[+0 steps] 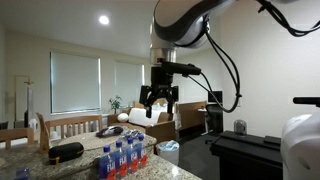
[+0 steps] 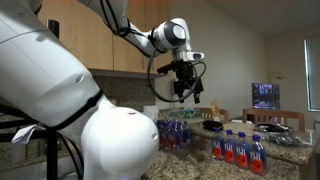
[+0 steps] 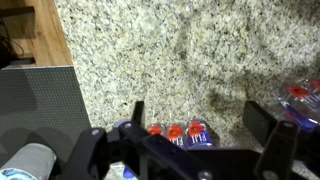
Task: Move the three bottles on the right forwards
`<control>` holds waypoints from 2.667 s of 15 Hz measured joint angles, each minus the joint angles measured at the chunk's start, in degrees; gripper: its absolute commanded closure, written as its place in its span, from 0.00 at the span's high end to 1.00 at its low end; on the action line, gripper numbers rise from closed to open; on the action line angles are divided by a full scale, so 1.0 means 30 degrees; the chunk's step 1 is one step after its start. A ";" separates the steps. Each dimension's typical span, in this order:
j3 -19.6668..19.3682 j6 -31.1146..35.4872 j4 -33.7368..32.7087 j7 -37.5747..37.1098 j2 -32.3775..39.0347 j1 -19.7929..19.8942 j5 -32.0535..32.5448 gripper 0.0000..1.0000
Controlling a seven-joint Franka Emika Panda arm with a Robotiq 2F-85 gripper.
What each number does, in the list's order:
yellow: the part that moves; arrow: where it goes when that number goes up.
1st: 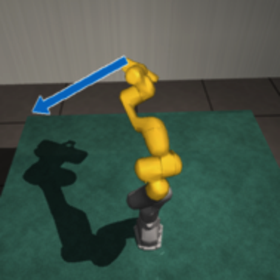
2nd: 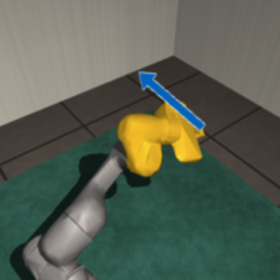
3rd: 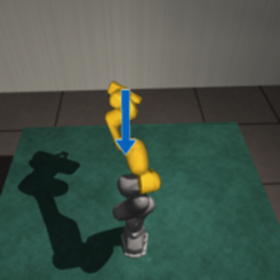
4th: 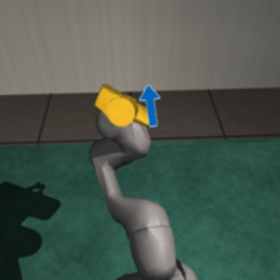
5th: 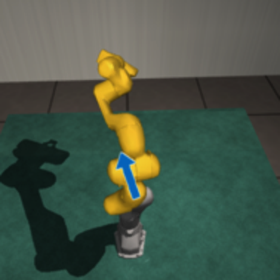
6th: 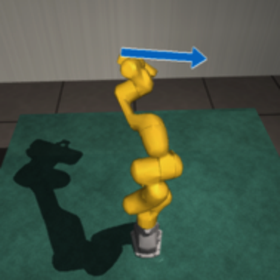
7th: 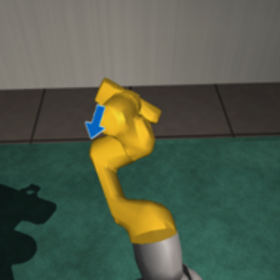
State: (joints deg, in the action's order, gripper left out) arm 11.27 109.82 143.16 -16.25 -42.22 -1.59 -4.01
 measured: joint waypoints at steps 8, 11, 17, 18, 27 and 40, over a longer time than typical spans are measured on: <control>-0.0121 0.3694 -0.2957 -0.1292 0.5709 0.1907 0.1832 1.00; -0.0626 0.3443 -0.4608 -0.1291 0.8411 0.2063 0.2266 1.00; -0.0829 0.3355 -0.5400 -0.1294 0.8976 0.1636 0.2455 1.00; -0.0843 0.3272 -0.5777 -0.1270 0.9066 0.1519 0.2479 1.00; -0.2099 0.1188 -1.1072 0.1801 1.4863 0.0438 0.1749 1.00; -0.2579 0.3889 -1.3141 0.1375 1.9008 -0.0462 0.1667 1.00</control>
State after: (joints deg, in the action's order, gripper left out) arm 3.53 121.49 103.73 -12.12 14.81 -2.98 0.99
